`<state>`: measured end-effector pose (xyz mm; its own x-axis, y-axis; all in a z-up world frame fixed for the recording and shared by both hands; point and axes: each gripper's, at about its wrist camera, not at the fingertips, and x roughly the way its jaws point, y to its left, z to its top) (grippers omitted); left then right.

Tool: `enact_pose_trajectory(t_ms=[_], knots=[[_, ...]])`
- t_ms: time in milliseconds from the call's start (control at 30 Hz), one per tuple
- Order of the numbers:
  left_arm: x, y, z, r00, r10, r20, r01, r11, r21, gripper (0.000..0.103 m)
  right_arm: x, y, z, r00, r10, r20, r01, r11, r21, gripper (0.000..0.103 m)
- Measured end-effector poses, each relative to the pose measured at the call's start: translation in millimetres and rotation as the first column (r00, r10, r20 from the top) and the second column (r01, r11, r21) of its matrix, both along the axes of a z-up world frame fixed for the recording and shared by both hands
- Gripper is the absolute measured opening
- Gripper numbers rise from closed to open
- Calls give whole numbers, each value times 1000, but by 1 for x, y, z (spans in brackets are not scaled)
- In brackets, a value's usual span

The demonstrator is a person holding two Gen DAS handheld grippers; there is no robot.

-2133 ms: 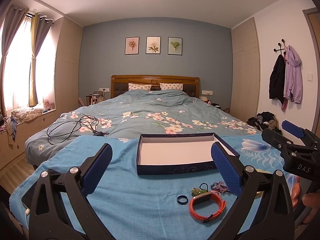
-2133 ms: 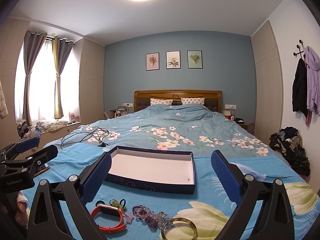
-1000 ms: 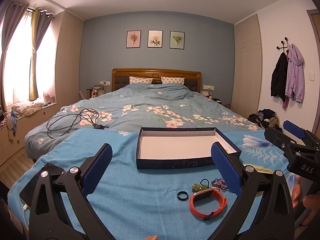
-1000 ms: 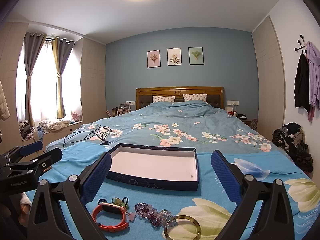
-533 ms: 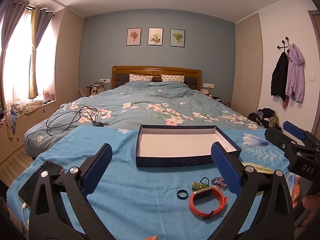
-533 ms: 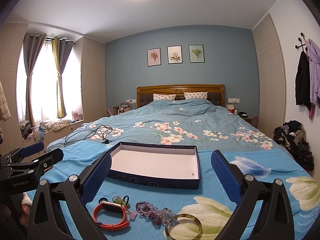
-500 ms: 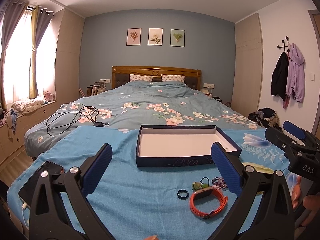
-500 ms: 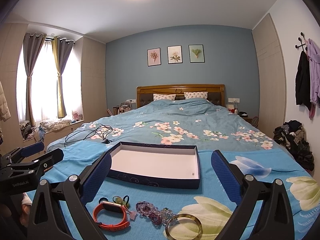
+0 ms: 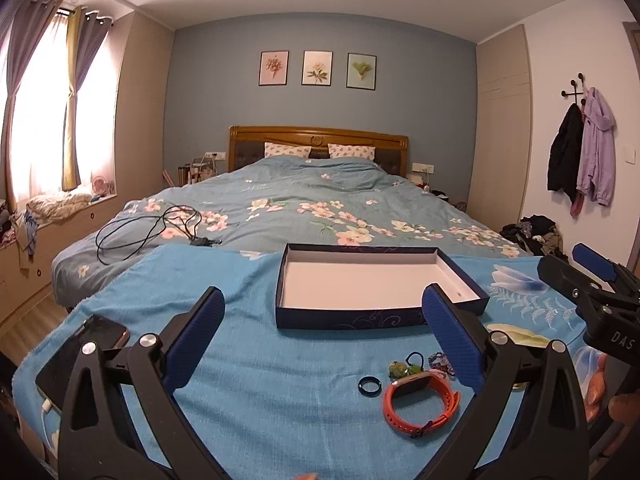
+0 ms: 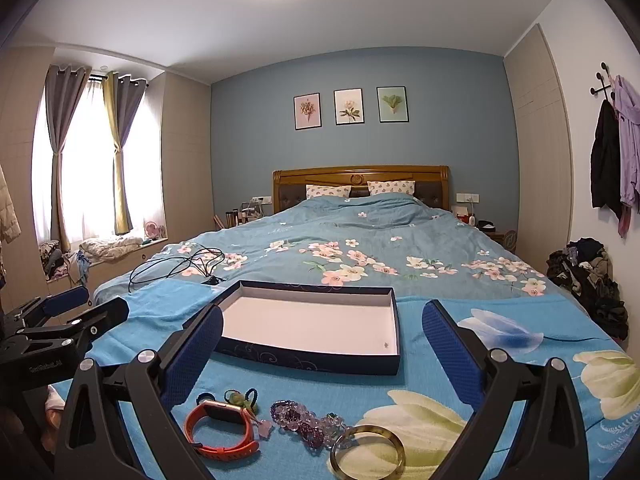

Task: Organize jewelry

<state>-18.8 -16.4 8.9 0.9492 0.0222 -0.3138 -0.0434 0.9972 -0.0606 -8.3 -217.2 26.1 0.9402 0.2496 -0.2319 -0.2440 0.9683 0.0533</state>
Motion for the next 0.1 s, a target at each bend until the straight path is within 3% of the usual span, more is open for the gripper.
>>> enact_pose_trajectory(t_ms=[100], knots=[[2,1,-1,1000,-5,-12,5,1000,-3,97,0,0,0,1000,3,-1,-3,1000,1,96]])
